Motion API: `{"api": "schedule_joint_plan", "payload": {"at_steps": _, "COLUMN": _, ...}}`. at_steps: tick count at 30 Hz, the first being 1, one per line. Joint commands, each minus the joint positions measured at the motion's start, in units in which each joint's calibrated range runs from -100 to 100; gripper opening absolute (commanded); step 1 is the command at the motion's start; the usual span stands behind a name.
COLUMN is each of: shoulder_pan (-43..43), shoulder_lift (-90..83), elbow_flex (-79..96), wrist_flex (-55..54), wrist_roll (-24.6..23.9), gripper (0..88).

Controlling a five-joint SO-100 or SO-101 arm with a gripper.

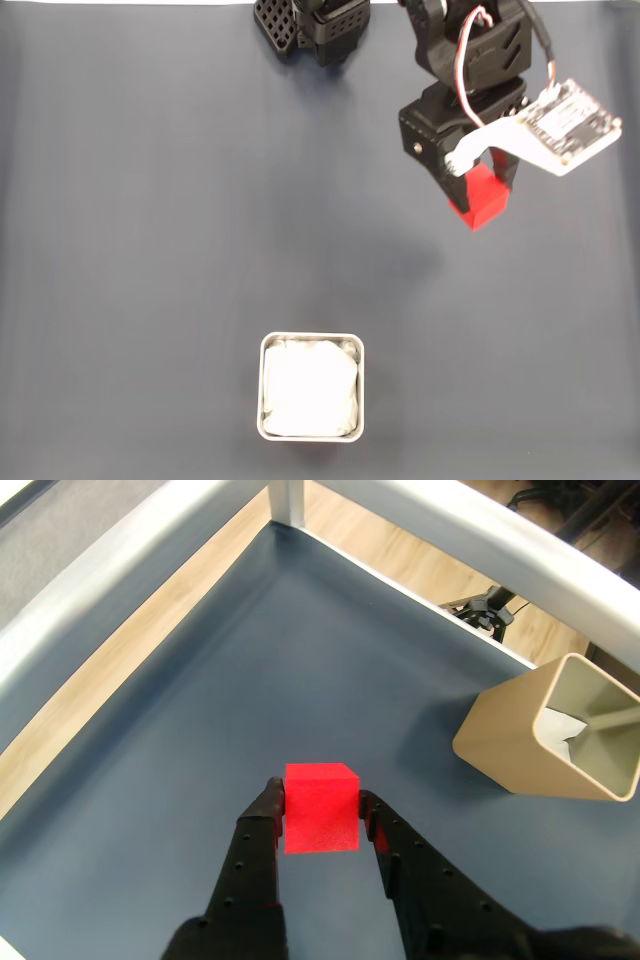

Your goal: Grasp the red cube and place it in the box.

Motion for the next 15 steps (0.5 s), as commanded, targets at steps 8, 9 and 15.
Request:
{"api": "schedule_joint_plan", "payload": {"at_steps": 8, "shoulder_pan": 6.4, "shoulder_lift": 4.5, "elbow_flex": -10.0, "wrist_flex": -2.8, "wrist_roll": -0.9, "gripper": 1.9}}
{"api": "schedule_joint_plan", "payload": {"at_steps": 9, "shoulder_pan": 6.9, "shoulder_lift": 5.0, "elbow_flex": -10.5, "wrist_flex": -3.2, "wrist_roll": -0.9, "gripper": 1.9}}
{"api": "schedule_joint_plan", "payload": {"at_steps": 15, "shoulder_pan": 10.1, "shoulder_lift": 7.3, "elbow_flex": -13.1, "wrist_flex": -5.1, "wrist_roll": -1.1, "gripper": 1.8}}
